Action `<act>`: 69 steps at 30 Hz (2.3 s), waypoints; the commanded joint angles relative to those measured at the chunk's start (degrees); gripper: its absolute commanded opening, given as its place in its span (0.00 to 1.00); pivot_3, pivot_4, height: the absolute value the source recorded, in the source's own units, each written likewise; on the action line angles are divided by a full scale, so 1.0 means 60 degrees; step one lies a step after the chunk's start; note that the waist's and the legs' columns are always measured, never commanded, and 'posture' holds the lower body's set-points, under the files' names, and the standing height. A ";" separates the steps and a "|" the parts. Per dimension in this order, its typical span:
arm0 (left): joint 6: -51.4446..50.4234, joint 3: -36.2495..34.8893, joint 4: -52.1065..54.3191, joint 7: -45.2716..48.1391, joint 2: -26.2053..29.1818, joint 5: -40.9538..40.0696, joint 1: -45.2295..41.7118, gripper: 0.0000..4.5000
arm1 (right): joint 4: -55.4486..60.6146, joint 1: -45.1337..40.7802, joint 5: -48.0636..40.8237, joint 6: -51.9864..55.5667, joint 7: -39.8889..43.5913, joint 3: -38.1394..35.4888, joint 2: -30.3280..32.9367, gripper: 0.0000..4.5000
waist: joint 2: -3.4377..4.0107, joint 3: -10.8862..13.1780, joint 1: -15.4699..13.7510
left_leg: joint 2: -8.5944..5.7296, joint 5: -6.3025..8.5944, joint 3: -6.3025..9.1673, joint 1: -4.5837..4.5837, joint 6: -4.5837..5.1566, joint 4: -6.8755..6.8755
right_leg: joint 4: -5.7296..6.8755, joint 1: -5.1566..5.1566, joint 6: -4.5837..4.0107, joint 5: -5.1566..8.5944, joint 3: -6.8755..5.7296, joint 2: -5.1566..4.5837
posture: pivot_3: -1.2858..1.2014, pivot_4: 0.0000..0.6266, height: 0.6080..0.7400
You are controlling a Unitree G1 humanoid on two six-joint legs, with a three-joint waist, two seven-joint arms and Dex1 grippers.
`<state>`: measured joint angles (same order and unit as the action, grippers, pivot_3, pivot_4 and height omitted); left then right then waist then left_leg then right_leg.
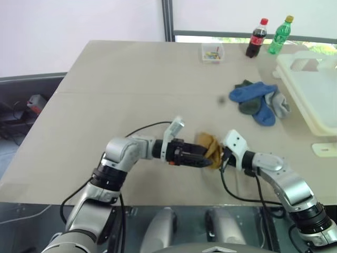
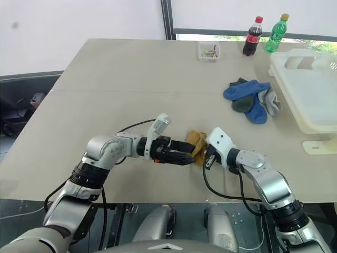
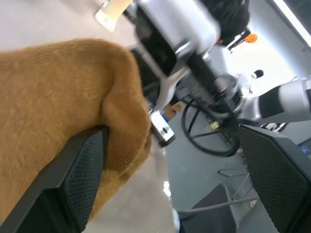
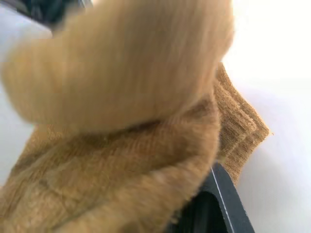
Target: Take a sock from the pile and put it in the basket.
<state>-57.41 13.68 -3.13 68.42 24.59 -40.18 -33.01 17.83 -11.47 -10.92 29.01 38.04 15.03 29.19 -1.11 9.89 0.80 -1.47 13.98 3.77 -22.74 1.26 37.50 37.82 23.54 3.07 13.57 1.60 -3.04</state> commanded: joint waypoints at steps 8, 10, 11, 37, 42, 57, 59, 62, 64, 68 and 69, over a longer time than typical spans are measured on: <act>0.1005 0.0455 -0.1783 -0.0907 -0.1015 0.1516 -0.0653 1.00 | 0.0867 0.0272 0.0240 0.0253 -0.0131 -0.0395 0.0460 0.01 | -0.0001 0.0000 -0.0092 | -0.0012 0.0000 0.0005 -0.0005 0.0000 0.0005 | 0.0000 -0.0002 0.0001 -0.0001 -0.0003 -0.0007 | 0.52 0.24 1.00; 0.1141 0.0555 -0.2176 -0.1037 -0.1259 0.1795 -0.0816 1.00 | 0.1146 0.0487 0.0338 0.0244 -0.0063 -0.0445 0.0750 0.01 | -0.0003 -0.0002 -0.0102 | -0.0025 0.0000 0.0012 -0.0006 0.0001 0.0011 | 0.0000 -0.0006 0.0003 0.0000 -0.0006 -0.0011 | 0.52 0.24 1.00; 0.1197 0.0574 -0.2365 -0.1105 -0.1373 0.1912 -0.0898 1.00 | 0.1279 0.0596 0.0374 0.0240 -0.0067 -0.0488 0.0859 0.01 | -0.0002 -0.0002 -0.0096 | -0.0024 0.0000 0.0009 -0.0006 0.0001 0.0011 | -0.0001 -0.0006 0.0004 0.0000 -0.0006 -0.0010 | 0.52 0.24 1.00; 0.4604 0.0270 -0.0338 -0.0484 -0.0759 0.2887 0.0402 1.00 | 0.2074 -0.1047 -0.1981 0.4467 -0.2336 -0.2082 -0.0704 0.99 | 0.0008 -0.0005 -0.0104 | -0.0012 0.0000 0.0057 -0.0026 0.0001 0.0042 | -0.0005 -0.0018 -0.0002 0.0000 -0.0035 -0.0015 | 0.52 0.24 1.00; 0.5017 -0.0221 0.0497 -0.0793 -0.0560 0.2757 0.0876 1.00 | 0.1754 -0.0594 -0.1803 0.4600 -0.1963 -0.1279 -0.0169 0.99 | 0.0009 -0.0004 -0.0078 | -0.0026 0.0001 0.0056 -0.0059 0.0002 0.0039 | -0.0019 0.0008 0.0000 0.0000 -0.0034 -0.0027 | 0.52 0.24 1.00; 0.6263 -0.1486 0.1246 -0.0266 0.0989 0.2592 0.1868 1.00 | 0.0218 -0.0717 -0.1242 0.4089 -0.0627 0.0517 0.0748 0.99 | 0.0006 -0.0021 0.0009 | -0.0009 0.0001 0.0041 -0.0004 0.0003 -0.0004 | -0.0013 -0.0010 -0.0001 0.0001 -0.0028 -0.0009 | 0.52 0.24 1.00; 0.6347 -0.1491 0.1237 -0.0163 0.1106 0.2605 0.1842 1.00 | -0.0077 -0.0812 -0.1126 0.3886 -0.0412 0.0709 0.0757 0.86 | 0.0004 -0.0028 0.0021 | -0.0004 0.0001 0.0038 -0.0003 0.0003 -0.0004 | -0.0013 -0.0010 -0.0001 0.0001 -0.0028 -0.0005 | 0.52 0.24 1.00; 0.6400 -0.1512 0.1225 -0.0181 0.1106 0.2621 0.1829 1.00 | -0.0540 -0.0925 -0.0891 0.3511 -0.0165 0.0988 0.0748 0.59 | 0.0000 -0.0037 0.0035 | 0.0003 0.0001 0.0033 0.0011 0.0003 -0.0004 | -0.0013 -0.0018 -0.0001 0.0001 -0.0026 0.0001 | 0.52 0.24 1.00; 0.6394 -0.1560 0.1244 -0.0269 0.1038 0.2584 0.1845 1.00 | -0.0686 -0.0945 -0.0811 0.3258 -0.0084 0.1011 0.0709 0.41 | -0.0003 -0.0040 0.0038 | 0.0007 0.0001 0.0031 0.0037 0.0003 -0.0004 | -0.0017 -0.0041 -0.0001 0.0001 -0.0026 0.0005 | 0.52 0.24 1.00; 0.6284 -0.1628 0.1365 -0.0418 0.0878 0.2404 0.1884 1.00 | -0.0698 -0.0884 -0.0976 0.2813 -0.0171 0.0516 0.0371 0.04 | -0.0006 -0.0041 0.0034 | 0.0017 0.0002 0.0029 0.0144 0.0003 -0.0008 | -0.0038 -0.0155 0.0007 0.0017 -0.0026 0.0007 | 0.52 0.24 1.00; 0.6294 -0.1632 0.1386 -0.0433 0.0850 0.2392 0.1883 1.00 | -0.0654 -0.0840 -0.1101 0.2715 -0.0213 0.0281 0.0237 0.01 | -0.0007 -0.0041 0.0028 | 0.0020 0.0003 0.0029 0.0154 0.0004 -0.0008 | -0.0041 -0.0167 0.0019 0.0039 -0.0026 0.0006 | 0.52 0.24 1.00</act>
<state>-20.35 4.95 2.78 66.12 29.97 -24.48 -21.74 17.23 -18.30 -18.38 44.97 38.24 17.03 31.28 -1.15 9.64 0.96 -1.34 13.99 3.95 -21.83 1.28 37.46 37.56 22.54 3.19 13.81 1.44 -3.00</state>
